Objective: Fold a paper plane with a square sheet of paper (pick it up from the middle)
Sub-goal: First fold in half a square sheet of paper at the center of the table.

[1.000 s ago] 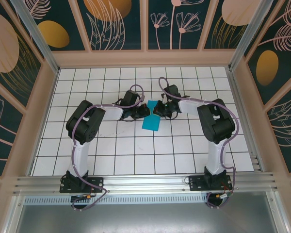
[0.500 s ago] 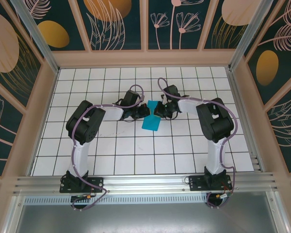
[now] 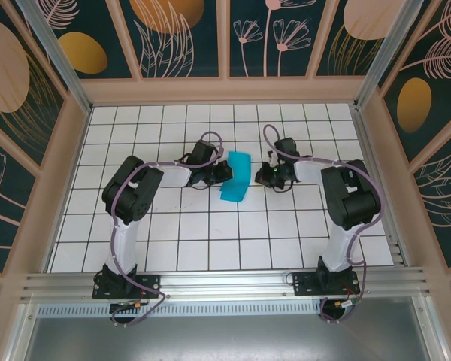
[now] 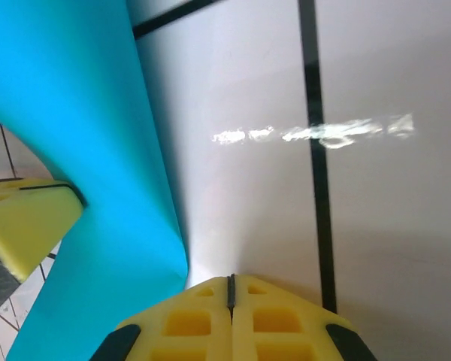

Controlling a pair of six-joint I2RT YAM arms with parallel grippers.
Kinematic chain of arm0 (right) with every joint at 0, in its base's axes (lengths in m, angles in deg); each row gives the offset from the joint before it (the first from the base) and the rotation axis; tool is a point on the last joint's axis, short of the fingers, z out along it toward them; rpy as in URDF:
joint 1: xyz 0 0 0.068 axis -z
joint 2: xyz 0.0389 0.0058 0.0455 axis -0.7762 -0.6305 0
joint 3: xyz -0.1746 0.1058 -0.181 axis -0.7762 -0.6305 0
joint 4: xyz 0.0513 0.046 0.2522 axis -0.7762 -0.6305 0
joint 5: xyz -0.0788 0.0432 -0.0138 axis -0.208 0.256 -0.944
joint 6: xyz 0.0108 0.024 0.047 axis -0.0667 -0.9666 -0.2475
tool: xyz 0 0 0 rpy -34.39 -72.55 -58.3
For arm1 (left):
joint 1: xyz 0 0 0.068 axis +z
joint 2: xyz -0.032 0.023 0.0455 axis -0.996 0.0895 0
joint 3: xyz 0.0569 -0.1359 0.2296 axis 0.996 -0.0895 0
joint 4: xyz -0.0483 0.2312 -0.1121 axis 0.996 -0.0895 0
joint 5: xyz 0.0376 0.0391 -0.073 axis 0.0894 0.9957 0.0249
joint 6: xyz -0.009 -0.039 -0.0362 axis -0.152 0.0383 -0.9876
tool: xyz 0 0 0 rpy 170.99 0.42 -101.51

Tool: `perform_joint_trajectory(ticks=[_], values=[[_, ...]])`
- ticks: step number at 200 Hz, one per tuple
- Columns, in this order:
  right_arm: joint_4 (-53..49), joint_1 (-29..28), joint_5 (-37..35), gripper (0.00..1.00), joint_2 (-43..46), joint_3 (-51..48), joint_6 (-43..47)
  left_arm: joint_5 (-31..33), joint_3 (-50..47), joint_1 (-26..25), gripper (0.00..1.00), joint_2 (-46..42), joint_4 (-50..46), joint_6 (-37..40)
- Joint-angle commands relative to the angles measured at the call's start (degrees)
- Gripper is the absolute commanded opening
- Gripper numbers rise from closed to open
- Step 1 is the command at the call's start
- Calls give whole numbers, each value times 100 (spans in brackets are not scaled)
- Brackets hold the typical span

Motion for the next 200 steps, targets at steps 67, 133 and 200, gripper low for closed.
perform_joint_trajectory(ticks=[67,133,200], values=[[626,-541,161,1,-628,927,-166,885,-352,49,2,546,-1105,92],[457,-198,-429,0,-938,651,-73,966,-492,48,1,515,-1164,79],[548,-121,-292,0,-353,837,-270,939,-575,49,1,506,-1114,101]])
